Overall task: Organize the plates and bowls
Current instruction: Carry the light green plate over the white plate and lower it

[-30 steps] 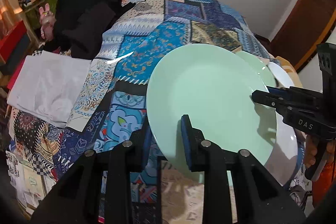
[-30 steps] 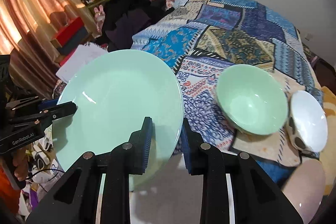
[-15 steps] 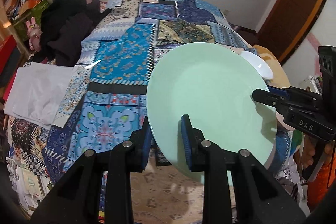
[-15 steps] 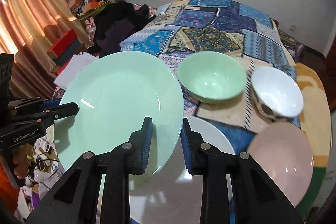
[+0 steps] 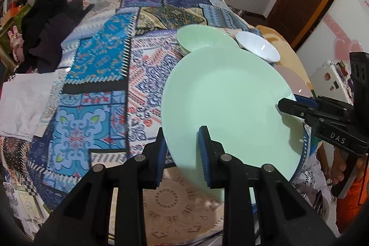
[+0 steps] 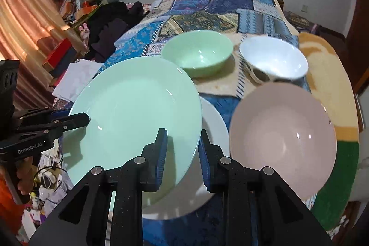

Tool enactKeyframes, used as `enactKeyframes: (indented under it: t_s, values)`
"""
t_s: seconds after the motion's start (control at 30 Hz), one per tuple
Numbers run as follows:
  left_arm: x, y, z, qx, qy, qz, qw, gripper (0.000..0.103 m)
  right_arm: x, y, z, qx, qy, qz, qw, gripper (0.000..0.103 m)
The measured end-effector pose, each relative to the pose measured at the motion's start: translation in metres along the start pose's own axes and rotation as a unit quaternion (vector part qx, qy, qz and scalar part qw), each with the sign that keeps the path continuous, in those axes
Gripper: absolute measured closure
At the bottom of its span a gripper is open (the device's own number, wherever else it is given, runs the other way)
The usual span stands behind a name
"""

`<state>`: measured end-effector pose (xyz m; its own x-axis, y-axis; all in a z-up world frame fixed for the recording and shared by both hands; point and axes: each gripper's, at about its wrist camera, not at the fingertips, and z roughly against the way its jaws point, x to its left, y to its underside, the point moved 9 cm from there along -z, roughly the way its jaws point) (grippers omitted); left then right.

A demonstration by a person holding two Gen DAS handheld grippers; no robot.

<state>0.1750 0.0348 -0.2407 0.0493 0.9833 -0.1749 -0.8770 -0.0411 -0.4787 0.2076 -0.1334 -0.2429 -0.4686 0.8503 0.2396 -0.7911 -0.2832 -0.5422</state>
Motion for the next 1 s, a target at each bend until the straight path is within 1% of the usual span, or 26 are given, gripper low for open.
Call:
enactKeyframes:
  t_s: [0.23, 0.43, 0.63, 0.77, 0.87, 1.0]
  values:
    - [-0.009, 0.014, -0.017, 0.023, 0.006, -0.007, 0.9997, 0.077, -0.011, 0.020, -0.009, 0.019, -0.004, -0.016, 1.000, 0.079]
    - [-0.013, 0.023, -0.032, 0.042, 0.008, -0.008, 0.9990, 0.077, -0.019, 0.030, -0.015, 0.030, -0.002, -0.028, 0.999, 0.079]
    - [-0.016, 0.025, -0.042, 0.049, 0.009, -0.010, 0.9987, 0.077, -0.023, 0.034, -0.018, 0.037, 0.001, -0.036, 0.999, 0.079]
    - [-0.015, 0.026, -0.050, 0.057, 0.012, -0.008, 0.9982, 0.077, -0.024, 0.033, -0.019, 0.036, -0.005, -0.041, 0.998, 0.079]
    - [-0.015, 0.024, -0.052, 0.056, 0.012, -0.009, 0.9983, 0.077, -0.024, 0.032, -0.020, 0.036, -0.002, -0.037, 0.999, 0.079]
    - [-0.013, 0.021, -0.055, 0.052, -0.001, -0.017, 0.9985, 0.077, -0.024, 0.032, -0.020, 0.036, -0.005, -0.038, 0.999, 0.078]
